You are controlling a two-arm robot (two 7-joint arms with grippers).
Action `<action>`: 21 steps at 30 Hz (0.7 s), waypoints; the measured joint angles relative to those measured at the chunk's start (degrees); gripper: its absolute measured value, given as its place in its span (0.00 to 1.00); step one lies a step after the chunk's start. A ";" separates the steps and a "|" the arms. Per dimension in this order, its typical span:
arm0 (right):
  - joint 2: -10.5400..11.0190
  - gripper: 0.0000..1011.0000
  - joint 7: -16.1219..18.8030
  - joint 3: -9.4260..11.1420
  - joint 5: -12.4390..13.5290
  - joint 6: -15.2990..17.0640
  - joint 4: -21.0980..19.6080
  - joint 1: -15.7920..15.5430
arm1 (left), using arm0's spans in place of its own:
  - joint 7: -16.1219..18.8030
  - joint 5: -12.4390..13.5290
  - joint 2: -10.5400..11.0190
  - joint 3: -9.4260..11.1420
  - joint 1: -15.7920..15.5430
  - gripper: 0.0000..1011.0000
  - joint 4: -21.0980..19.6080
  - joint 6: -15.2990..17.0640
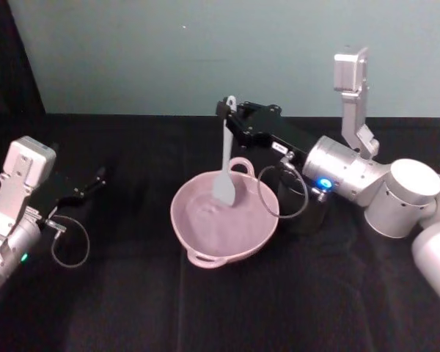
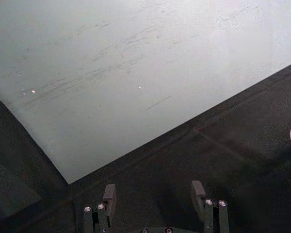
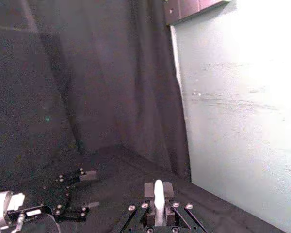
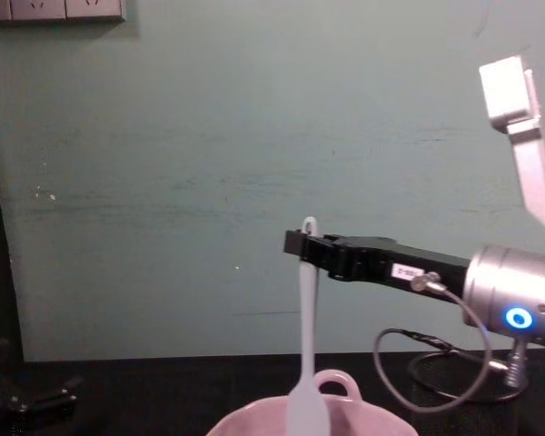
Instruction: Use the one hand to pick up the spoon and stir the clear water in the bowl.
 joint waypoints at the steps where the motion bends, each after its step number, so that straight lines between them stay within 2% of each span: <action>1: 0.29 0.11 -0.16 0.20 0.00 0.14 -0.48 -0.30 | 0.00 0.00 0.00 0.00 0.00 1.00 0.00 0.00; 6: 2.41 0.11 -1.37 1.21 -0.03 1.37 -4.21 -2.61 | 0.00 0.00 0.00 0.00 0.00 1.00 0.00 0.00; 13: 5.04 0.11 -2.36 1.61 -0.05 3.39 -9.97 -5.93 | 0.00 0.00 0.00 0.00 0.00 1.00 0.00 0.00; 21: 6.29 0.11 -2.44 0.97 0.53 4.98 -14.33 -8.28 | 0.00 0.00 0.00 0.00 0.00 1.00 0.00 0.00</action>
